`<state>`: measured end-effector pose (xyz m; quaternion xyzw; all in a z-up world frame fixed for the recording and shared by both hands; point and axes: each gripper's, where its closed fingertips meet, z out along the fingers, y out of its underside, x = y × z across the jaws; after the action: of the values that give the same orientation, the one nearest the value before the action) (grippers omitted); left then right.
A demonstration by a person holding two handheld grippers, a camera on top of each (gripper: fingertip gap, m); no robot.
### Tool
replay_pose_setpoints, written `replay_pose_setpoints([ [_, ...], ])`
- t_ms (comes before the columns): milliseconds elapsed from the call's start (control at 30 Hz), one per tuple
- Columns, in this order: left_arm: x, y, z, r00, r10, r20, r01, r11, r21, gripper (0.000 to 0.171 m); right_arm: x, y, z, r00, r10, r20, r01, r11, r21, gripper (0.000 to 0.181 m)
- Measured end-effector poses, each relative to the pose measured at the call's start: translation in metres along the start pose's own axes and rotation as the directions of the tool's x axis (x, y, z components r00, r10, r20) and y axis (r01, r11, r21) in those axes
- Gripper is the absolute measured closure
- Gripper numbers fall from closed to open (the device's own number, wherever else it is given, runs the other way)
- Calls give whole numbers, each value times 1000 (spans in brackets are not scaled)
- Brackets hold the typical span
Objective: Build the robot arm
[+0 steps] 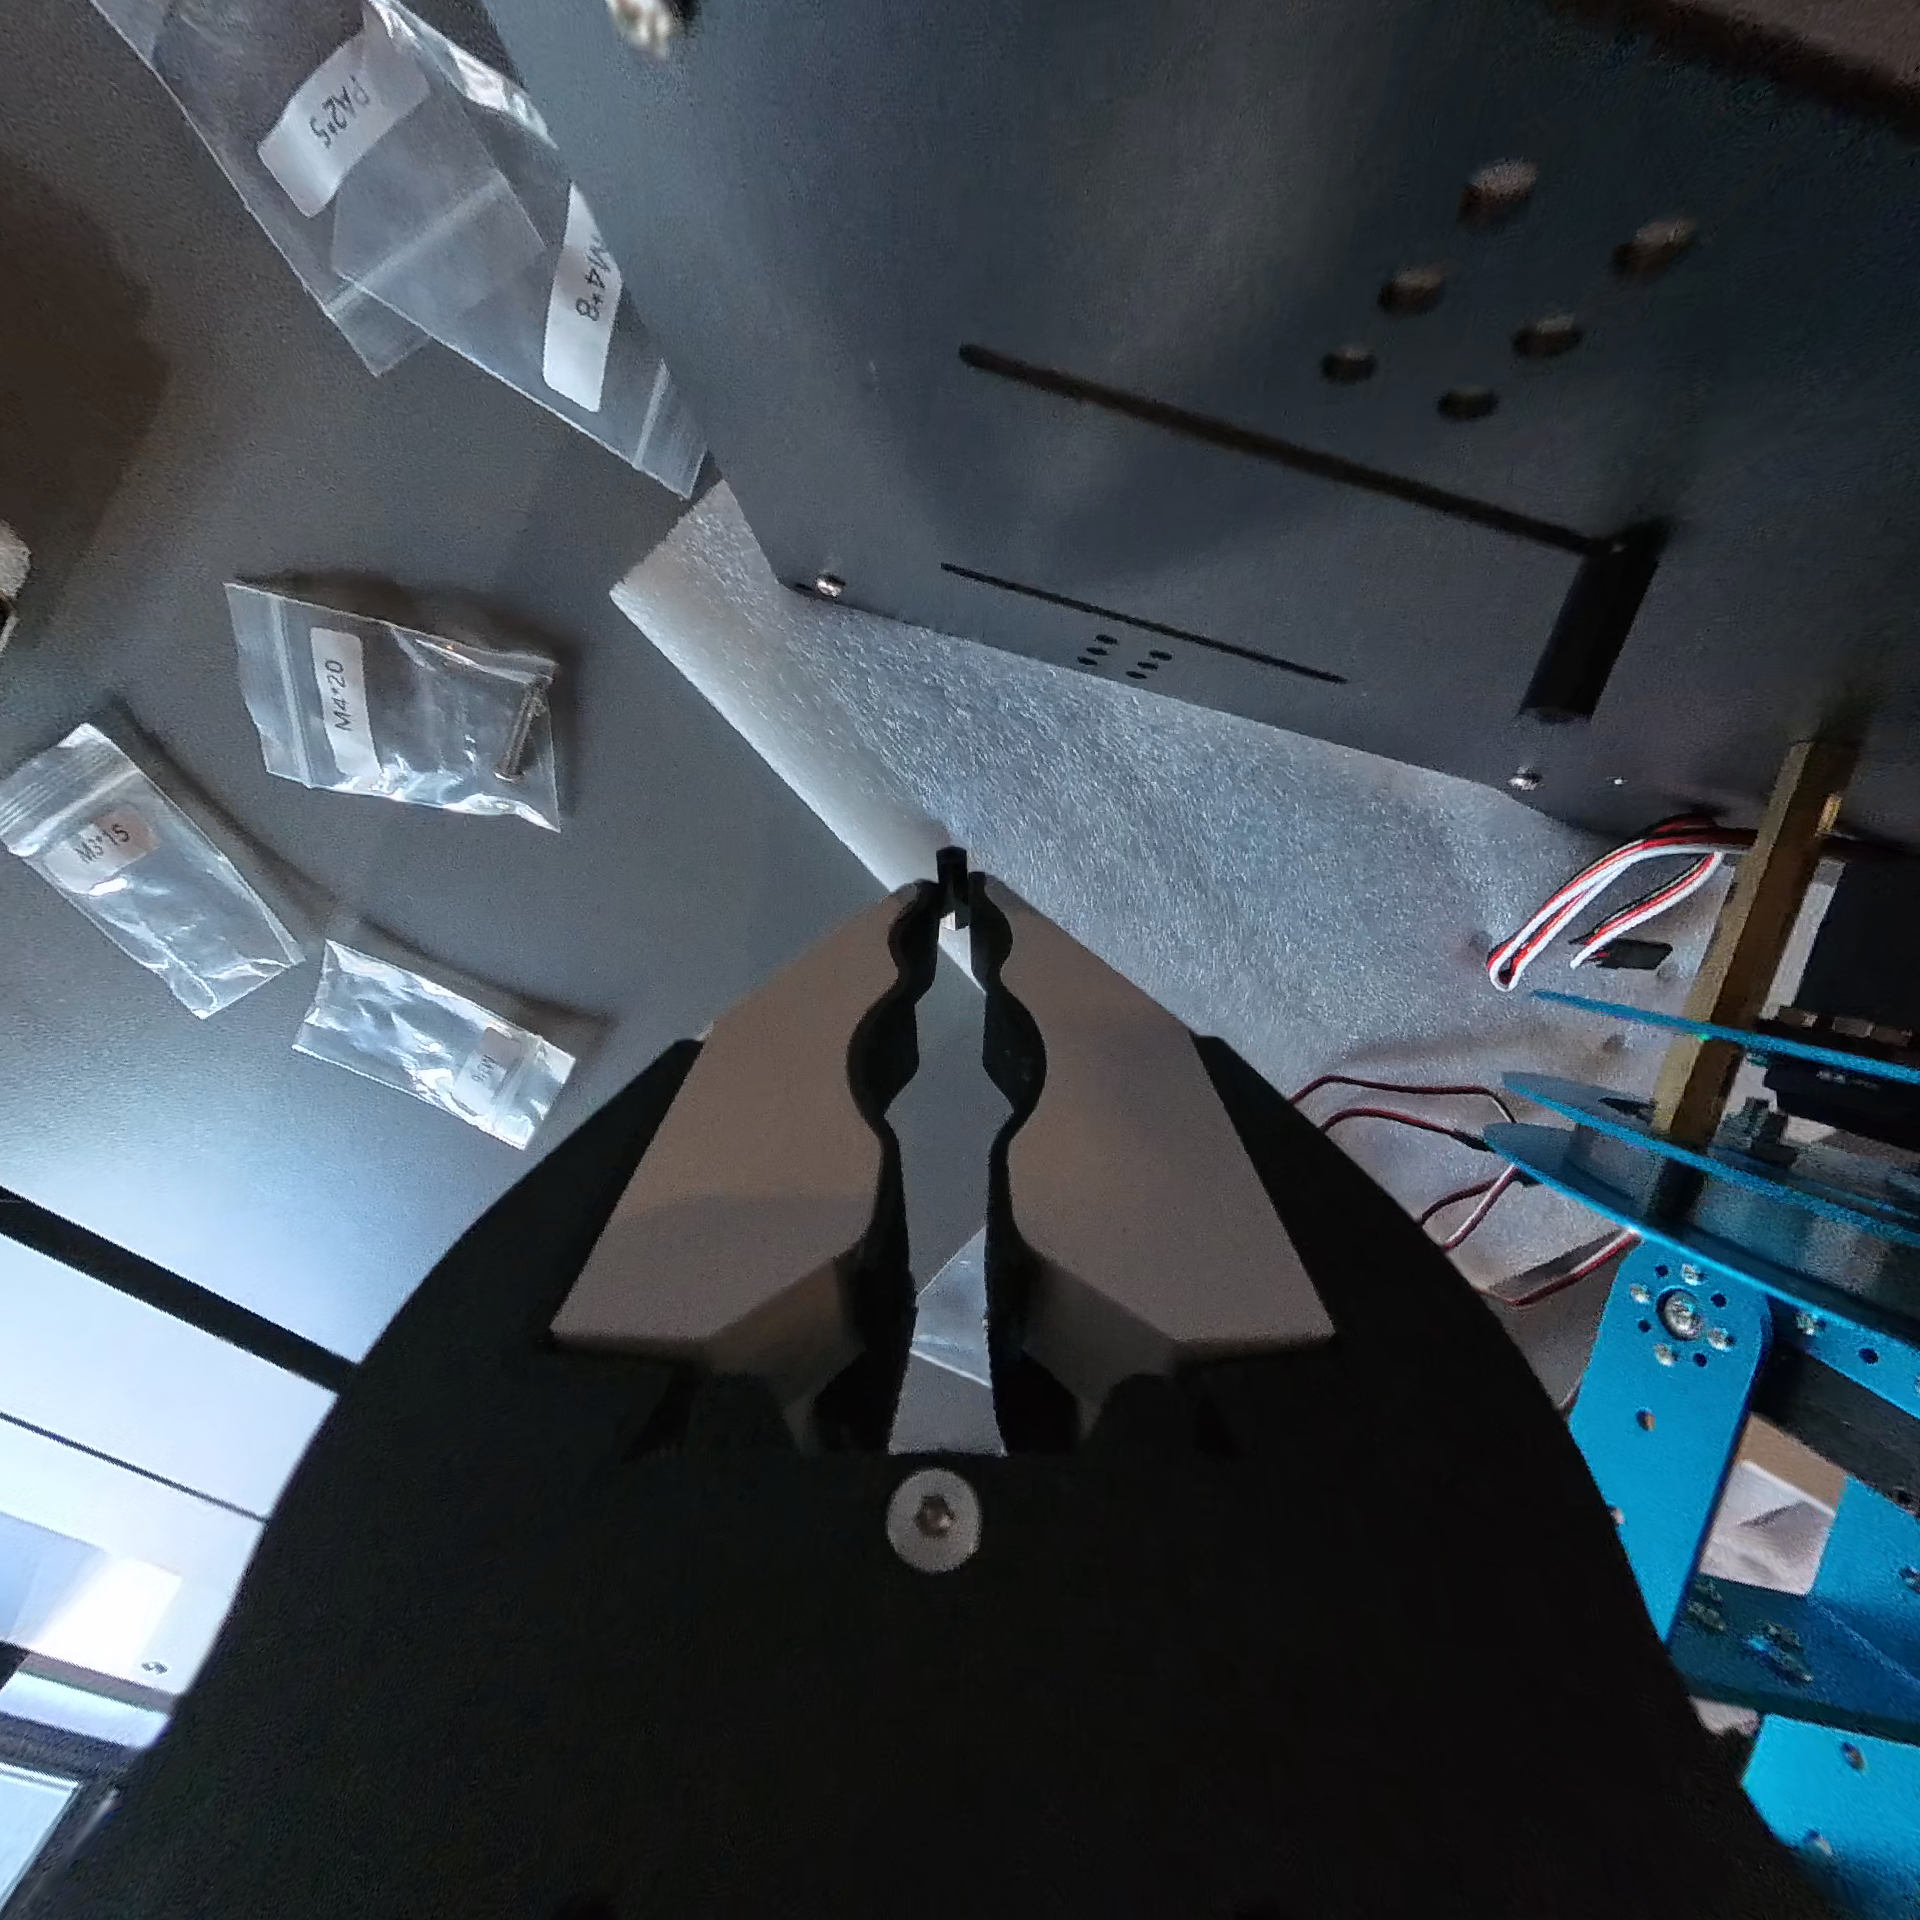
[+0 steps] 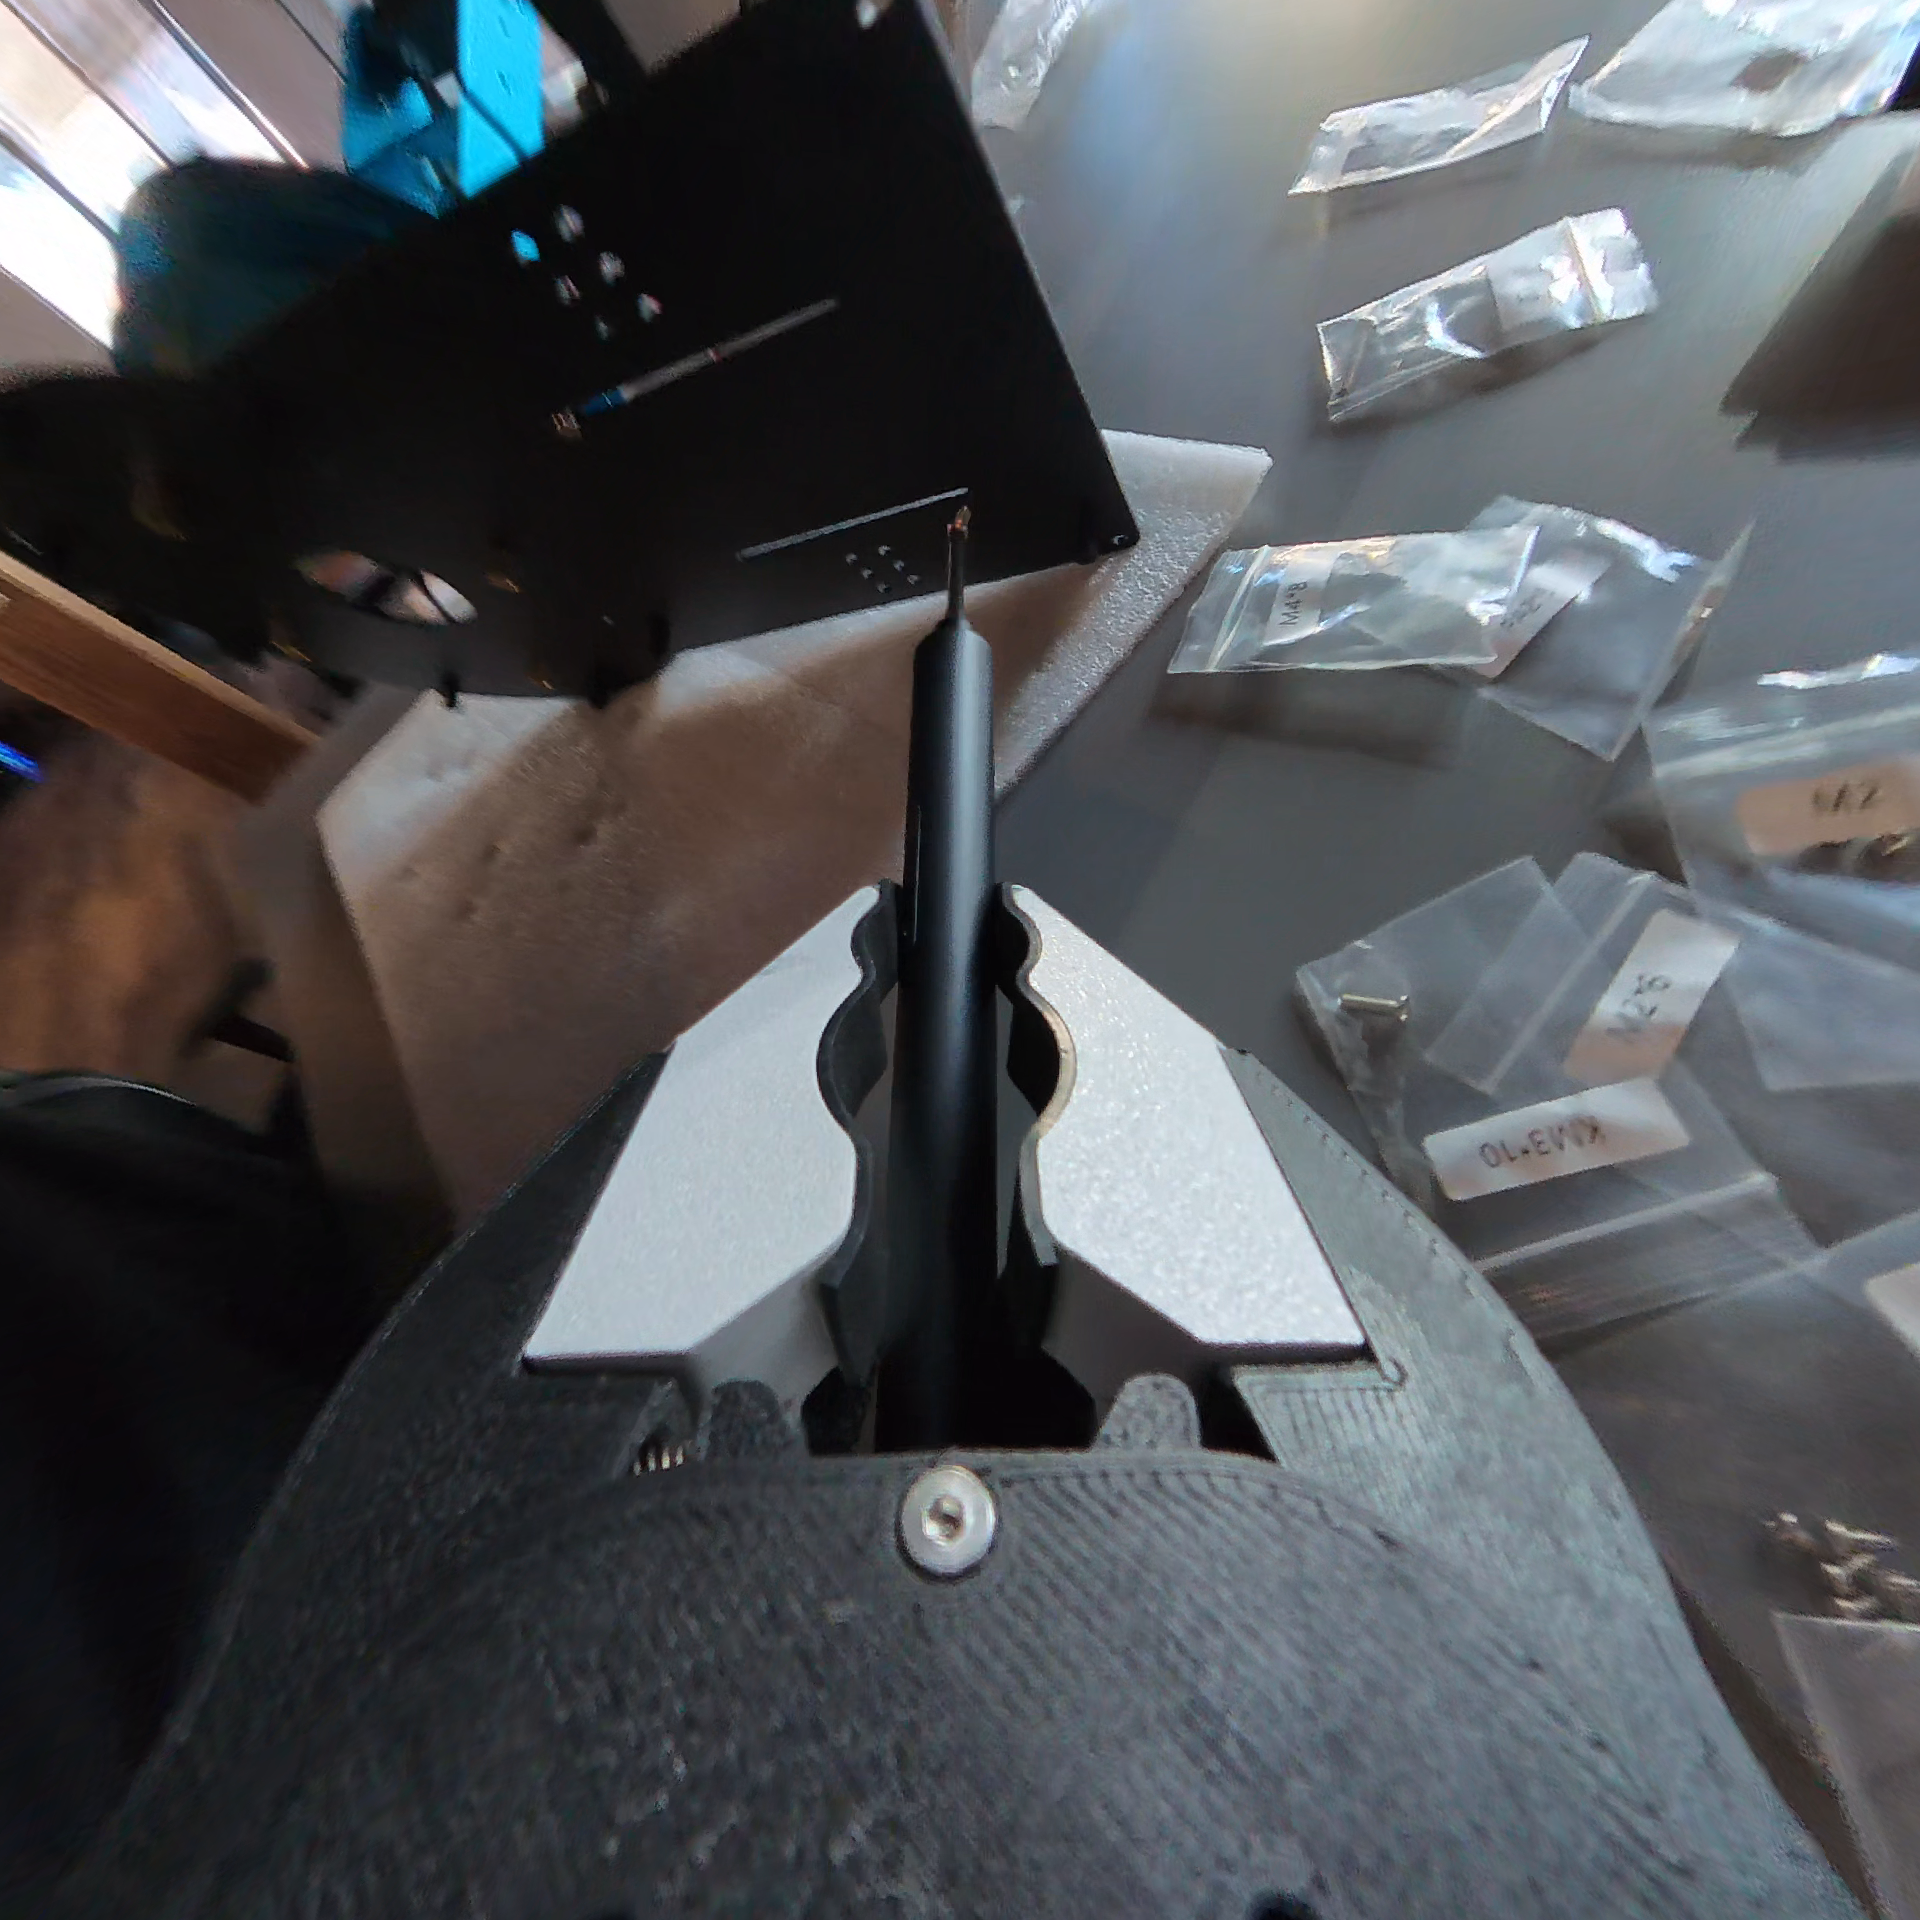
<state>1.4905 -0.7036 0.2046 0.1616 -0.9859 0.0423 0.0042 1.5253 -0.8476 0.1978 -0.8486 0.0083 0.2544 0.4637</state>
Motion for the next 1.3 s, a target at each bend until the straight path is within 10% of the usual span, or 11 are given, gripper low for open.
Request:
replay_pose_setpoints([
  [467,-6,5,-5,1000,-16,1,16,1000,-12,168,-5,-7,-2,946,-304,-114,307,952,13,165],
  [1300,-4,8,-3,999,-37,-8,37,999,-22,168,3,-2,1,938,-308,-159,305,951,-44,164],
])
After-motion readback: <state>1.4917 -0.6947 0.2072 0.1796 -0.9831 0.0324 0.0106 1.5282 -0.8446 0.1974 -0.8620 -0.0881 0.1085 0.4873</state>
